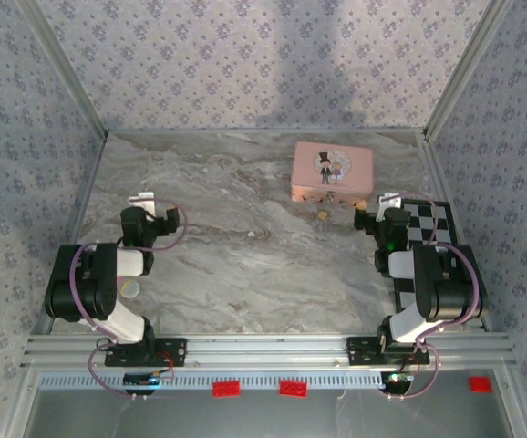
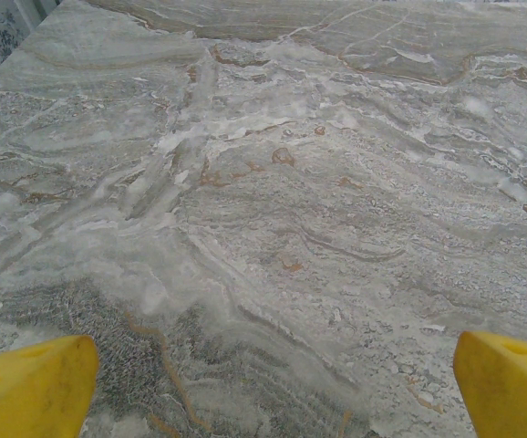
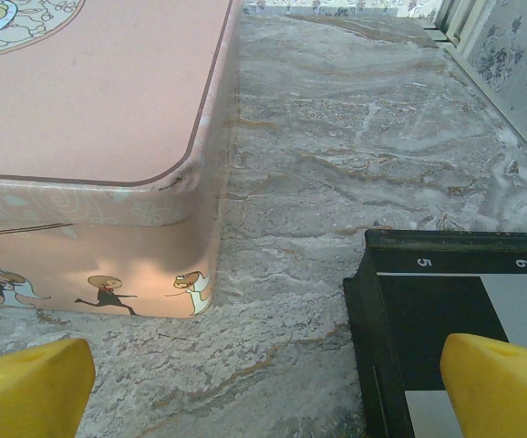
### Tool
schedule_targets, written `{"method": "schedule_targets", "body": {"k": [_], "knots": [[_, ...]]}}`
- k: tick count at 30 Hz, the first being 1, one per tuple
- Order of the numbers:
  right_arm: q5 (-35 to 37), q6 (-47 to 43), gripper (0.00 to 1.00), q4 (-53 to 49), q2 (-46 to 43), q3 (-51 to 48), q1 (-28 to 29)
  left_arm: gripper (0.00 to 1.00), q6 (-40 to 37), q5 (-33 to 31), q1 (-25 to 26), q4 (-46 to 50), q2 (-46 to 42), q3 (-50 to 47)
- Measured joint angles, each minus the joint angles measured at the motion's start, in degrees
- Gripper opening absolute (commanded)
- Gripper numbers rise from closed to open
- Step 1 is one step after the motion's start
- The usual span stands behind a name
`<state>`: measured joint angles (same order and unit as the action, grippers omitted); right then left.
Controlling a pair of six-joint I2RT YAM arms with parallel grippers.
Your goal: Unlock a padlock with a key
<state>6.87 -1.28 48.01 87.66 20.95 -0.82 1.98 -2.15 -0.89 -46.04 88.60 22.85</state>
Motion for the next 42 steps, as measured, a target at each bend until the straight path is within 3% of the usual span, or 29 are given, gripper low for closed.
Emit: {"method": "schedule_targets", "body": {"k": [7, 13, 19, 27, 32, 36, 40, 42], "knots": [[-0.9, -0.8, 0.99, -1.8, -1.4, 0.0, 0.5, 1.0, -1.0, -1.9, 1.6, 2.2, -2.5, 0.0], [0.3, -4.1, 0.99, -10.3, -12.3, 1.2, 6.1, 1.0, -1.4, -6.7, 6.7, 11.1, -16.0, 0.7], [-0.7, -1.0, 0.99, -24.3, -26.1, 7.1, 9.8, 1.0, 8.0, -9.5, 7.0, 29.6, -29.2, 7.6], [-6.7, 16.6, 0.99, -44.4, -44.0, 13.2, 11.4, 1.0, 28.5, -10.3, 6.9, 61.0, -41.9, 18.7], [-11.8, 24.6, 0.99, -50.1, -50.7, 10.6, 11.6, 1.0, 32.6, -3.3, 5.0, 72.1, -44.9, 17.6], [-13.7, 26.2, 0.99, -55.6, -49.7, 10.7, 14.5, 1.0, 33.1, 5.1, 6.8, 74.7, -45.6, 15.2], [-12.9, 27.8, 0.99, -60.8, -46.8, 10.8, 21.9, 1.0, 33.7, 8.4, 12.9, 75.6, -47.5, 12.7], [-10.8, 29.3, 0.99, -63.1, -45.6, 10.8, 28.7, 1.0, 34.1, 8.9, 16.7, 76.0, -49.2, 11.5]]}}
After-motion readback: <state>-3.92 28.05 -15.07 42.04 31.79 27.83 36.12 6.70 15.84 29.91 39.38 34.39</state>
